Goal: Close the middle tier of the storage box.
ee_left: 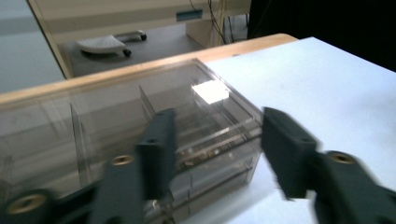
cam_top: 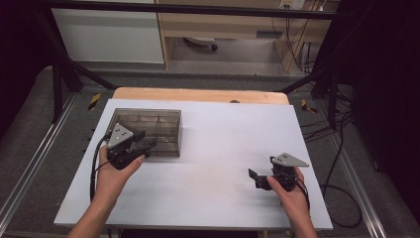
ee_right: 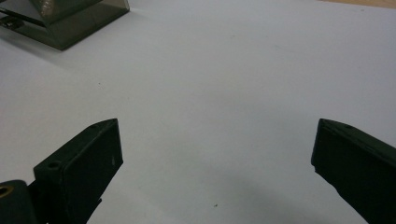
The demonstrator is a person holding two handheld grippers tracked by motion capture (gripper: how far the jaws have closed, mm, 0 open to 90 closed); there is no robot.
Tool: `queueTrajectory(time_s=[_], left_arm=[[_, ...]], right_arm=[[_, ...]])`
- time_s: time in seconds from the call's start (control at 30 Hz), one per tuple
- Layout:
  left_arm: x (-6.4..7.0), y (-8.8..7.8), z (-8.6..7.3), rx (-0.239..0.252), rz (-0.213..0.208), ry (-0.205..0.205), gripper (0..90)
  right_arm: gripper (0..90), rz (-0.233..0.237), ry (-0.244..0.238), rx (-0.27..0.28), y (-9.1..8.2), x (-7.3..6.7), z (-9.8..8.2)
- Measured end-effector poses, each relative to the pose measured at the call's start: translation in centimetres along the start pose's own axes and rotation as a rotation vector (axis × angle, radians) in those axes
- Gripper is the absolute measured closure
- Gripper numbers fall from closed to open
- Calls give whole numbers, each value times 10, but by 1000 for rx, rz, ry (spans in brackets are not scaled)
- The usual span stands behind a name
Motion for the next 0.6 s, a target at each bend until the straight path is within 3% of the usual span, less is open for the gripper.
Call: queueTrajectory(time_s=[0.13, 0.23, 0.37, 0.6], left_arm=[[2, 2, 5, 13, 15, 9, 244], [1, 0, 7, 22, 13, -15, 164], [-3, -6, 8, 40, -1, -60, 116], [-9, -23, 3, 45, 1, -74, 82]], right_arm=[[25, 2, 1, -2, 2, -1, 0], [25, 2, 1, -2, 2, -2, 0], [24, 0, 3, 2, 1, -2, 0], [23, -1, 3, 11, -2, -1, 0]])
Point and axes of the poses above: each handheld gripper's, and its own axes: y roughly forward along the jaws, z roughly out of its top, x roughly to its right, the point moved 2 cm from there along y, roughly forward along the jaws, and after that the axes turned 12 degrees about -z, right-handed, at the moved point
